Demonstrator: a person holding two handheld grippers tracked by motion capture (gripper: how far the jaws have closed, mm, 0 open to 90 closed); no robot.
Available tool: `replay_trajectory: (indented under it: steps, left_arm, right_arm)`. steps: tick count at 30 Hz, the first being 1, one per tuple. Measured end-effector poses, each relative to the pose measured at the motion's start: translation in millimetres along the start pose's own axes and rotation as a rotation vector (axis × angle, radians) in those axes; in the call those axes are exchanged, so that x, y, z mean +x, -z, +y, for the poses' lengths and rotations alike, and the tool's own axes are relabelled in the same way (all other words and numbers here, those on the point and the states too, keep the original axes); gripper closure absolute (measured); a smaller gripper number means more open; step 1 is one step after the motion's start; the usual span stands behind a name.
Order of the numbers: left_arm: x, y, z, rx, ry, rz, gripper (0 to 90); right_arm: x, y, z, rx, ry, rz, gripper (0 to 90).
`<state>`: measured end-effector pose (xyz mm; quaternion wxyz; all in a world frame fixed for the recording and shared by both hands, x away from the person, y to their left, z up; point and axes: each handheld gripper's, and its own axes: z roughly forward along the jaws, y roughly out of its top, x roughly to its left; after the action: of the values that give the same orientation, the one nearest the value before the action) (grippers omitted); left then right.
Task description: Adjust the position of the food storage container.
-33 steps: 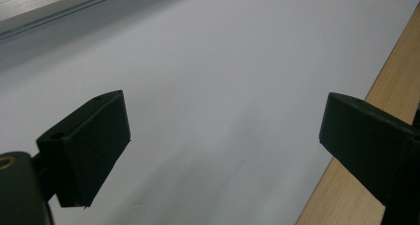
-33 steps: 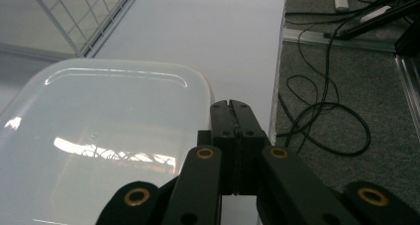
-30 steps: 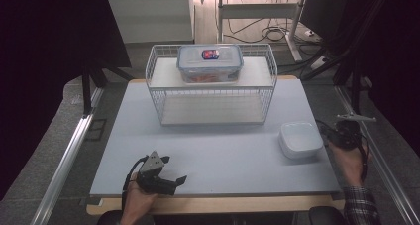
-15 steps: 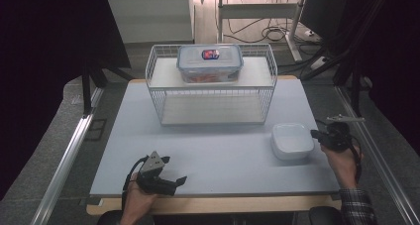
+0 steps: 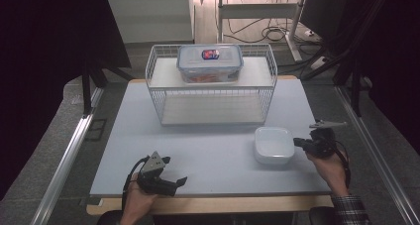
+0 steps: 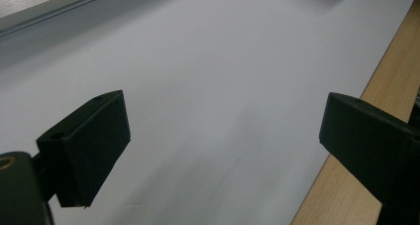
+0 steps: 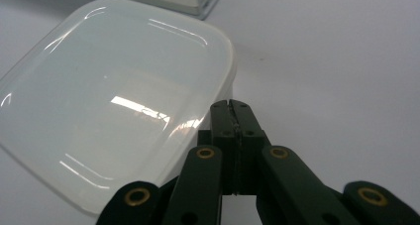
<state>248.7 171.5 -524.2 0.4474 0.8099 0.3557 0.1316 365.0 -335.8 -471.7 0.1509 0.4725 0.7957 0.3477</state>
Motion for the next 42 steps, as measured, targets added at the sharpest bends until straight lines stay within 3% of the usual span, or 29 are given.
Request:
replay_trajectory:
  steps: [12, 27, 42]
  left_arm:
    - [-0.4, -1.2, 0.0, 0.002, -0.005, -0.006, 5.3]
    - [-1.0, -2.0, 0.1, 0.008, -0.012, -0.006, 5.3]
    - [-1.1, -2.0, 0.1, 0.009, -0.012, -0.003, 5.3]
  right_arm:
    - [36.7, -14.8, 8.1, 0.023, 0.044, 0.083, 89.8]
    - [91.7, -40.1, 22.0, 0.009, 0.157, 0.190, 89.8]
    - [130.6, -66.1, 35.9, -0.003, 0.196, 0.268, 89.7]
